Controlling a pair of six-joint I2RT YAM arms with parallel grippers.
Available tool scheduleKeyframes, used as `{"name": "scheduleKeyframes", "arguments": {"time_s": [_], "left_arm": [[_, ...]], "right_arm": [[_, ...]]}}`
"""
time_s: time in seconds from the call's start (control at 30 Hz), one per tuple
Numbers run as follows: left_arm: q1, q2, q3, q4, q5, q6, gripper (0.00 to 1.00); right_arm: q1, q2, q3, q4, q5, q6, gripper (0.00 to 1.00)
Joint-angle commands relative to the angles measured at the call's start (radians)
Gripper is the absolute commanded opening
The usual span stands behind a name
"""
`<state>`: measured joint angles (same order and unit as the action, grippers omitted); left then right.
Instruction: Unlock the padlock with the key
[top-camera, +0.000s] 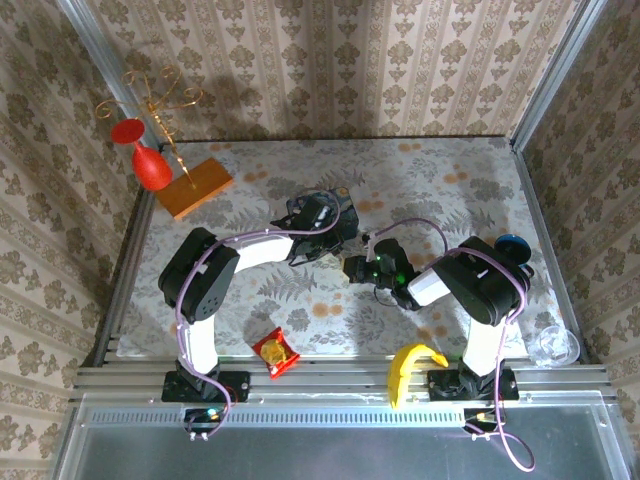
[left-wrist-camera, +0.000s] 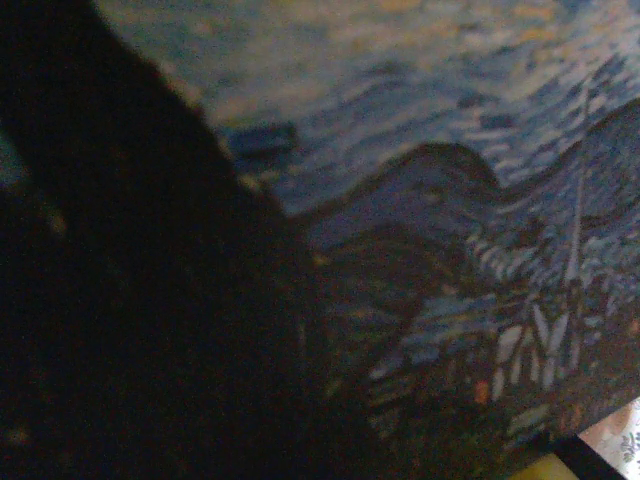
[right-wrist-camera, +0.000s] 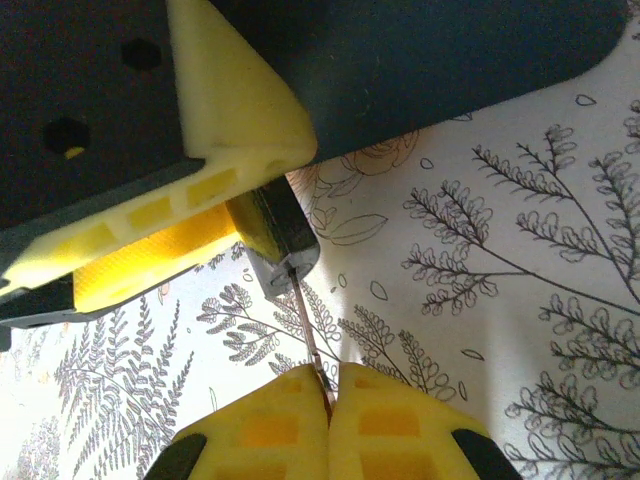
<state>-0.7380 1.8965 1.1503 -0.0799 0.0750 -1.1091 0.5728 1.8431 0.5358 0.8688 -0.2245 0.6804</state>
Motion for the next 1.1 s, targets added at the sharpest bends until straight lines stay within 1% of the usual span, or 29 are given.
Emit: {"name": "scheduleKeyframes", "arguments": {"time_s": [0.0,0.63,1.07], "left_arm": [[0.008,-0.025,-0.016,-0.014,0.014,-0.035,0.0],[0.014,-0.023,-0.021,0.012,0.021,-0.063,0.0],[0.014,-0.025,-0.035,0.018,0.052,-0.069,0.0]], "right_arm": [[-0.002,-0.001,-0.033,0.009,-0.013,-0.016,0.0],[0.021,0.007,-0.059,0.048,-0.003,-0.005,0.0],[0.021,0.057,-0.011,0.098,0.019,0.013,0.0]]}}
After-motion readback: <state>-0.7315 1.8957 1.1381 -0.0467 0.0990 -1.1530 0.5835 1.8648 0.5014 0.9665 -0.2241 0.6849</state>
